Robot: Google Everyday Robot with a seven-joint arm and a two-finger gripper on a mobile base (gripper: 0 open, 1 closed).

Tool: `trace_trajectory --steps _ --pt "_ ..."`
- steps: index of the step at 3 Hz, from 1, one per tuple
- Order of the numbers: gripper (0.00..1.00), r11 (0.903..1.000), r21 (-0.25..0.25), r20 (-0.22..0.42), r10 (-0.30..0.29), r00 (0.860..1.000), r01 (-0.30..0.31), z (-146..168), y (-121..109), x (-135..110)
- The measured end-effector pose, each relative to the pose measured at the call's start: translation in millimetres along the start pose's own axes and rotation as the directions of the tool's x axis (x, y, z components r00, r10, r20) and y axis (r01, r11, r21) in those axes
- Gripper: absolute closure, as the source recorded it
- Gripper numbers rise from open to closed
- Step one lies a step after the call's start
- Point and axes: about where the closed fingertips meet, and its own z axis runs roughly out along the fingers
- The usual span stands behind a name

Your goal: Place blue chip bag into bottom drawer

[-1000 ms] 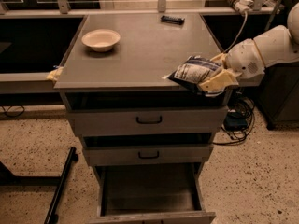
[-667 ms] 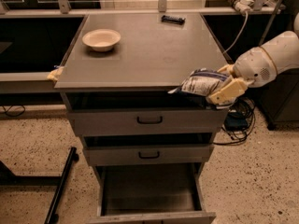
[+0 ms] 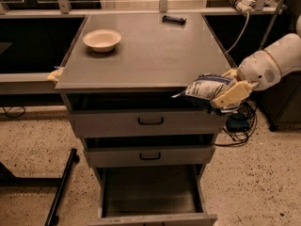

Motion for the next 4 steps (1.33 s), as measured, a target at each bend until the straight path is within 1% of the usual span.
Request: trace_trajectory --steps 1,2,3,4 --pt "1.0 0.9916 0.105 -0.038 -0.072 0.997 0.075 -7.8 12.1 4.6" --pt "1.0 0.961 0.221 -0.144 -0.136 0.98 0.166 -1.8 33.6 28.5" --pt "1.0 0.9425 0.264 -0.258 -0.135 0.957 0.204 25.4 48.5 64.8" --pt "1.0 0.9672 0.202 -0.335 -0.079 0.939 0.154 75.2 74.1 118.9"
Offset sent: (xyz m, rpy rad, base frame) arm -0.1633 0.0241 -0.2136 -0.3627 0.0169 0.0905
